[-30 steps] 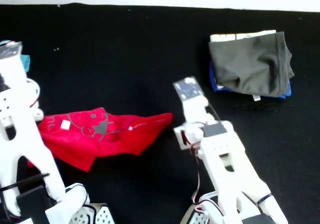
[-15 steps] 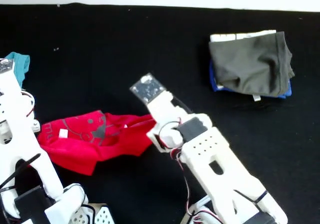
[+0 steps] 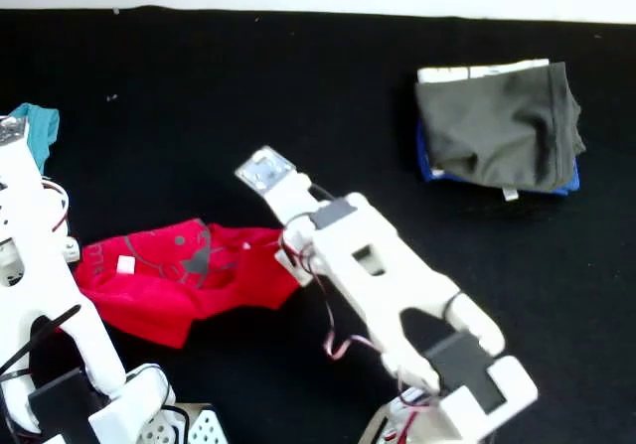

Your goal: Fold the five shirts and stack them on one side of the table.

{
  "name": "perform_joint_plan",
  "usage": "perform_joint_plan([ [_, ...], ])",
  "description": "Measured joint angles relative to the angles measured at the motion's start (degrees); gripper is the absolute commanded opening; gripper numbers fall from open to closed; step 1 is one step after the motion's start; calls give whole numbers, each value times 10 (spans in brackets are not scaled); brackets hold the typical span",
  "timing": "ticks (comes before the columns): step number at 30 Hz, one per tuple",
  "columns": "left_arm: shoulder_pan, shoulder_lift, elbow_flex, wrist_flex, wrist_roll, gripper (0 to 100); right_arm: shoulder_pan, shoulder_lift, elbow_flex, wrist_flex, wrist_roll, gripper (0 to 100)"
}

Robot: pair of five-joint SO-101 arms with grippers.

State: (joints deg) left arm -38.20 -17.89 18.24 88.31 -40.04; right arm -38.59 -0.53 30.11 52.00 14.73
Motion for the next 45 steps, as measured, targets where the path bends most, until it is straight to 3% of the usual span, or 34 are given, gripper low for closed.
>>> perform_joint_plan([
  [2,0,0,0,0,0,8,2,25,-25,-1,0,255],
  [8,0,0,0,0,0,8,40,80,-65,-1,0,2],
  [18,0,0,0,0,0,8,62,80,-69,-1,0,5],
  [24,9,0,0,0,10,8,101,-23,-69,18,0,5],
  [28,64,0,-46,30,83,8,176,-105,-85,23,22,5],
  [33,172,0,-222,99,161,8,268,-177,-155,29,40,5],
  [38,237,0,-379,111,203,8,317,-204,-254,71,41,5],
  [45,276,-1,-365,118,234,12,323,-206,-321,164,41,5],
])
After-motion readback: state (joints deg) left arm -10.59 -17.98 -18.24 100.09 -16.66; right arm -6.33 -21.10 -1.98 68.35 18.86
